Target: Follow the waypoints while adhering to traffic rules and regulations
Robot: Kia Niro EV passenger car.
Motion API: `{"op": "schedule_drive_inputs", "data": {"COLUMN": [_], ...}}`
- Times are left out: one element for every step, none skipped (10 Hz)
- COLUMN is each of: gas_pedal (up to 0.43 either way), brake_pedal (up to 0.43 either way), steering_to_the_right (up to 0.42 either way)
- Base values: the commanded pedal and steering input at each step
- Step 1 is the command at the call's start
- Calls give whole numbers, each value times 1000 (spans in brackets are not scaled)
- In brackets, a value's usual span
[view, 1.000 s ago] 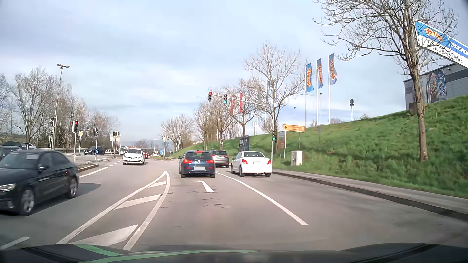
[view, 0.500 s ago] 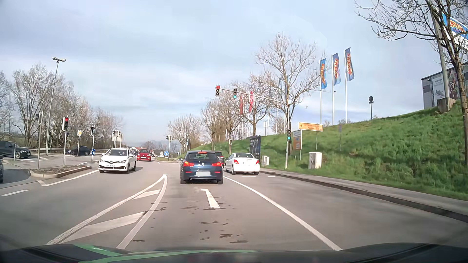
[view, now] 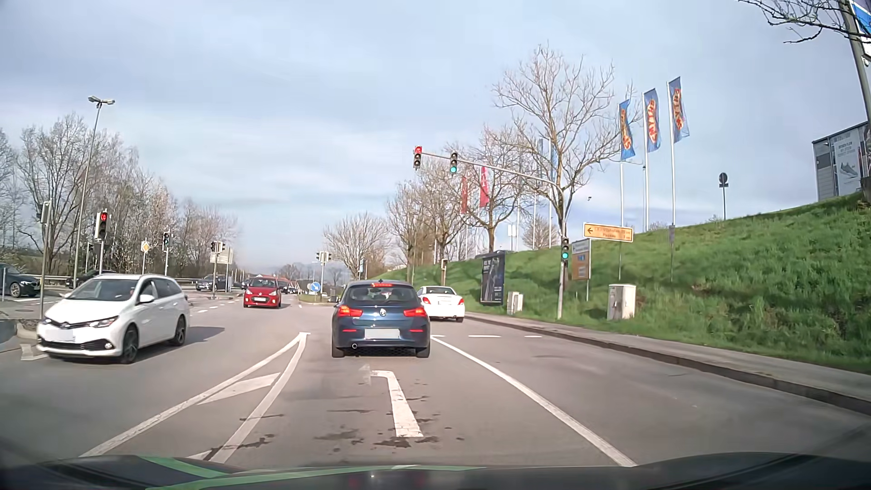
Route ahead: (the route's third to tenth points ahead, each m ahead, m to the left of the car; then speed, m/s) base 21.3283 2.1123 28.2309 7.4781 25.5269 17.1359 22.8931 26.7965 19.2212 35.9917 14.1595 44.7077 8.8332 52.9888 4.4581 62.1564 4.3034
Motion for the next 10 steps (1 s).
{"op": "schedule_drive_inputs", "data": {"gas_pedal": [0,0,0,0,0,0,0,0,0,0], "brake_pedal": [238,238,238,244,244,244,250,250,250,250], "steering_to_the_right": [-57,-57,-57,-58,-59,-59,-59,-60,-61,-64]}}
